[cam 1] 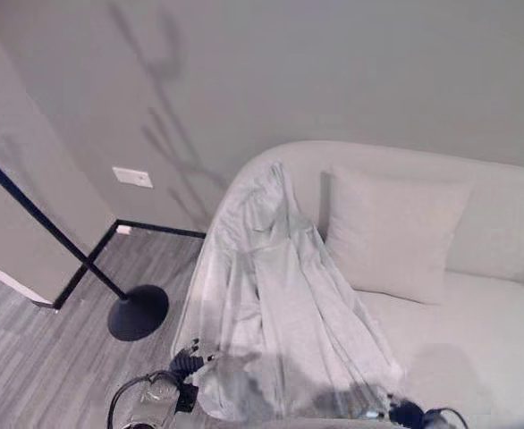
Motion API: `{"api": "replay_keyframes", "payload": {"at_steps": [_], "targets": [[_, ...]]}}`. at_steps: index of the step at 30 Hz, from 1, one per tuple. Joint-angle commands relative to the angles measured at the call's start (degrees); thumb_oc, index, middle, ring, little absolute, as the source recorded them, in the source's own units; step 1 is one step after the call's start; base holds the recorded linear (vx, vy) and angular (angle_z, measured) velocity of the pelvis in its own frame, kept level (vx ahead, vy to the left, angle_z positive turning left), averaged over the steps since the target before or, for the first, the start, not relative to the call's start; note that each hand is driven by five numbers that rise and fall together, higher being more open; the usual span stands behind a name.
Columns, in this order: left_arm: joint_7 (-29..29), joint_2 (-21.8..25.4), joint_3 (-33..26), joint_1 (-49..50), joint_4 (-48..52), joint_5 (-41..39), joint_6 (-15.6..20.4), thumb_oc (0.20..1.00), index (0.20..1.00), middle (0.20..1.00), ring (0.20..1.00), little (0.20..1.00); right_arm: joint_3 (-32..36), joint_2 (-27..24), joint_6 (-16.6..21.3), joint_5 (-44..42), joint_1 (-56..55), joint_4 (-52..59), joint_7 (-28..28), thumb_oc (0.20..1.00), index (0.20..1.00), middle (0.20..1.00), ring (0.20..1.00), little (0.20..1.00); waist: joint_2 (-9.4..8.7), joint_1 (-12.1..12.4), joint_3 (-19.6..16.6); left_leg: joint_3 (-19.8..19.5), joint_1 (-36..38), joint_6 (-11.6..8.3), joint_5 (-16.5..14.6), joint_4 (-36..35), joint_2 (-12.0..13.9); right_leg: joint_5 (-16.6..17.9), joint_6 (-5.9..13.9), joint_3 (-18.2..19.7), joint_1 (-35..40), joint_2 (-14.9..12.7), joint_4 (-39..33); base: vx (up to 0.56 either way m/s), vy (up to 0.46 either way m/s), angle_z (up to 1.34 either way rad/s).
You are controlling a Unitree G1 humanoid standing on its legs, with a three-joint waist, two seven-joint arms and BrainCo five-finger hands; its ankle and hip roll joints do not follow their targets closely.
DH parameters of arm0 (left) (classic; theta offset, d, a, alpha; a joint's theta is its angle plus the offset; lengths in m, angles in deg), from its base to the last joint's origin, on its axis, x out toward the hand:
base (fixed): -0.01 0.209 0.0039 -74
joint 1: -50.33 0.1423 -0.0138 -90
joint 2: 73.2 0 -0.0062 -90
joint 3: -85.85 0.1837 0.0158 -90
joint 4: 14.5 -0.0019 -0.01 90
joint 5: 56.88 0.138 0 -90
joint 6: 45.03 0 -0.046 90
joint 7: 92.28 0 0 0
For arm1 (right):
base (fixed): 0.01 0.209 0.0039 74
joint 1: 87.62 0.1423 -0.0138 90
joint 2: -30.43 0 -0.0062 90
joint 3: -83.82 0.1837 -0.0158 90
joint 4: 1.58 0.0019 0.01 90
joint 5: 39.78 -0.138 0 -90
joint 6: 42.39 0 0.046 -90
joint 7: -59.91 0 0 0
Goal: Hang the clothes on the sofa on the clothes rack.
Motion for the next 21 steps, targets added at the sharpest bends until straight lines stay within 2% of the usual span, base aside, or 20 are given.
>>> {"api": "replay_keyframes", "payload": {"at_steps": [1,2,3,9,13,16,17,21], "targets": [[1.11,1.21,-0.79,-3.07,3.83,1.31,0.63,1.0,1.0,1.0,1.0,1.0,1.15,-3.24,0.73,1.46,1.96,2.61,-0.67,1.0,1.0,1.0,1.0,1.0,2.46,0.16,1.16,4.99,-1.42,-0.46,5.15,-3.7,2.59,-3.33,-0.81,0.49,1.05,-2.54,0.3,0.0,0.0,0.0],[1.11,1.21,-0.79,-3.07,3.83,1.31,0.63,1.0,1.0,1.0,1.0,1.0,1.15,-3.24,0.73,1.46,1.96,2.61,-0.67,1.0,1.0,1.0,1.0,1.0,2.46,0.16,1.16,4.99,-1.42,-0.46,5.15,-3.7,2.59,-3.33,-0.81,0.49,1.05,-2.54,0.3,0.02,-0.043,0.05],[1.14,2.73,-2.25,-2.45,13.39,1.54,-0.27,1.0,1.0,1.0,1.0,1.0,3.1,-7.26,0.89,1.41,3.07,8.83,-0.73,1.0,1.0,1.0,1.0,1.0,2.37,-0.1,2.03,5.29,-1.64,-0.47,5.35,-3.7,2.64,-2.95,-0.57,0.26,1.26,-2.32,0.3,0.03,-0.048,0.03],[0.84,4.1,-2.81,-1.92,22.45,1.28,-0.6,1.0,1.0,1.0,1.0,1.0,3.97,-10.52,0.96,2.18,4.29,16.9,-0.7,1.0,1.0,1.0,1.0,1.0,2.5,-0.09,2.28,5.52,-1.29,-0.39,5.54,-3.7,2.69,-2.79,-0.4,-0.02,1.46,-2.15,0.3,0.02,-0.012,0.0],[0.79,5.19,-1.54,-3.47,25.41,2.0,-0.98,1.0,1.0,1.0,1.0,1.0,2.76,-12.01,1.02,2.17,7.13,19.35,-0.98,1.0,1.0,1.0,1.0,1.0,2.46,0.1,2.7,5.6,-1.23,-0.45,5.57,-3.7,2.63,-2.71,-0.31,-0.05,1.45,-2.17,0.3,0.01,-0.003,-0.01],[0.43,5.88,1.27,-6.12,27.63,2.67,-1.37,1.0,1.0,1.0,1.0,1.0,-1.38,-12.23,0.94,2.69,12.05,19.75,-0.88,1.0,1.0,1.0,1.0,1.0,2.45,0.59,4.06,5.5,-1.27,-0.56,5.39,-3.7,2.49,-2.64,-0.27,-0.14,1.15,-2.19,0.3,0.0,-0.009,-0.01],[0.46,6.67,3.61,-8.36,27.34,3.87,-1.56,1.0,1.0,1.0,1.0,1.0,-3.53,-12.2,0.8,3.08,15.27,20.1,-1.14,1.0,1.0,1.0,1.0,1.0,2.46,0.95,5.34,5.35,-1.52,-0.65,5.25,-3.7,2.44,-2.83,-0.29,-0.13,0.79,-2.2,0.3,0.0,0.0,0.0],[0.77,7.88,6.24,-11.12,27.13,5.45,-1.82,1.0,1.0,1.0,1.0,1.0,-5.6,-12.63,0.64,3.12,19.99,20.94,-2.03,1.0,1.0,1.0,1.0,1.0,2.74,1.39,8.05,5.16,-2.01,-0.74,5.19,-3.7,2.3,-2.89,-0.28,-0.15,0.26,-2.29,0.3,-0.04,-0.027,0.0]]}}
